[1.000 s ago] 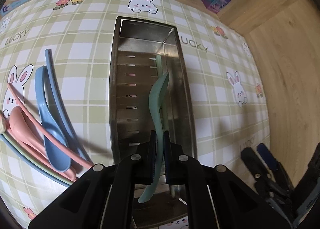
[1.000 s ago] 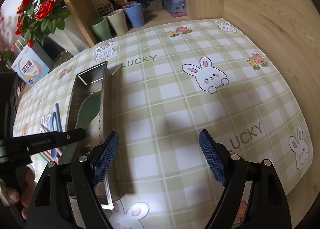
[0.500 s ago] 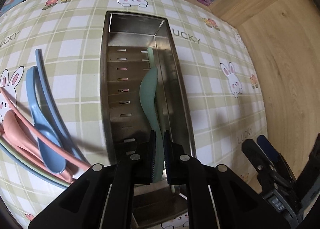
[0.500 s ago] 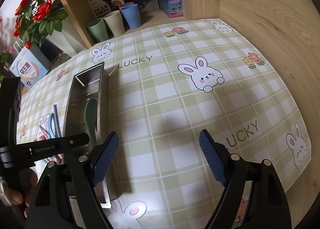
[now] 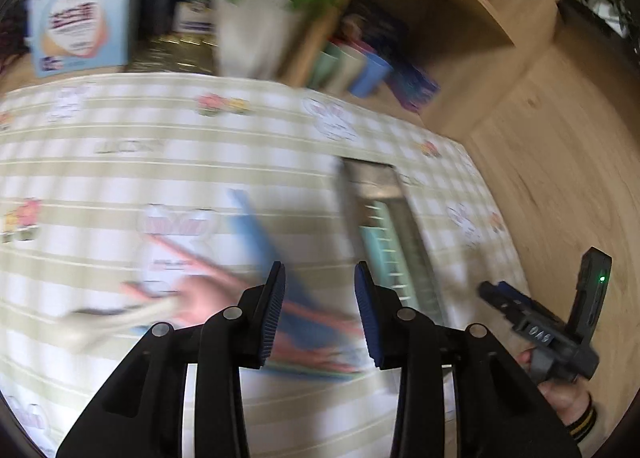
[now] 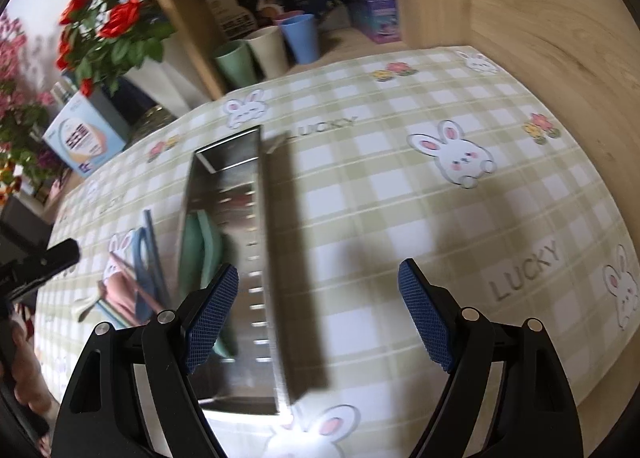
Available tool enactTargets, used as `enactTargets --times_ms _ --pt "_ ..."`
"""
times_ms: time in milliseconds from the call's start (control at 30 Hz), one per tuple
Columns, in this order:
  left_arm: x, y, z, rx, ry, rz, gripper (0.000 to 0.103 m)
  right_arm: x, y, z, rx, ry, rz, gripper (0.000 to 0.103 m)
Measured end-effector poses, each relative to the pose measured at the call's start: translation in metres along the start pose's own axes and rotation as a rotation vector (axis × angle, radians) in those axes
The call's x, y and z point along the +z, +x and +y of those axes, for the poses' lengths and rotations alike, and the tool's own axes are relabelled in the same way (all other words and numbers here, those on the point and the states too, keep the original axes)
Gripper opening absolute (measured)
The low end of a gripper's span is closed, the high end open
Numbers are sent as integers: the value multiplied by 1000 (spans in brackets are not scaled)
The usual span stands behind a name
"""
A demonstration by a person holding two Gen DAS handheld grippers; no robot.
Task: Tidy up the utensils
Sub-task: 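Lower the mint green spoon into the caddy and open the left gripper, then grasp a pink chopstick from the pile with the right gripper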
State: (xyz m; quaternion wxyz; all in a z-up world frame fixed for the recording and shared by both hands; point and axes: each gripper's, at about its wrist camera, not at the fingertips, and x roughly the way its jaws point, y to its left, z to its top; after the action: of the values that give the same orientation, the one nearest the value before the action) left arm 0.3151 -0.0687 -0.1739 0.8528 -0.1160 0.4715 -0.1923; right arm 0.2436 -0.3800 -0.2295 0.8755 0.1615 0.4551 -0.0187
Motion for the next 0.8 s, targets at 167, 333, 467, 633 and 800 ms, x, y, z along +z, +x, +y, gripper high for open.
enactTargets --times_ms 167,333,467,633,800 --pt "-11 -31 68 90 -84 -27 38 -5 8 22 9 -32 1 79" --pt "-23 -50 111 133 -107 -46 42 -4 15 43 4 -88 20 79" --pt "-34 -49 135 145 -133 -37 43 -4 15 57 -3 -112 16 79" --pt "-50 -46 155 137 -163 -14 43 -8 19 72 0 -128 26 79" --pt "-63 -48 158 123 -167 -26 43 -15 23 98 36 -186 44 79"
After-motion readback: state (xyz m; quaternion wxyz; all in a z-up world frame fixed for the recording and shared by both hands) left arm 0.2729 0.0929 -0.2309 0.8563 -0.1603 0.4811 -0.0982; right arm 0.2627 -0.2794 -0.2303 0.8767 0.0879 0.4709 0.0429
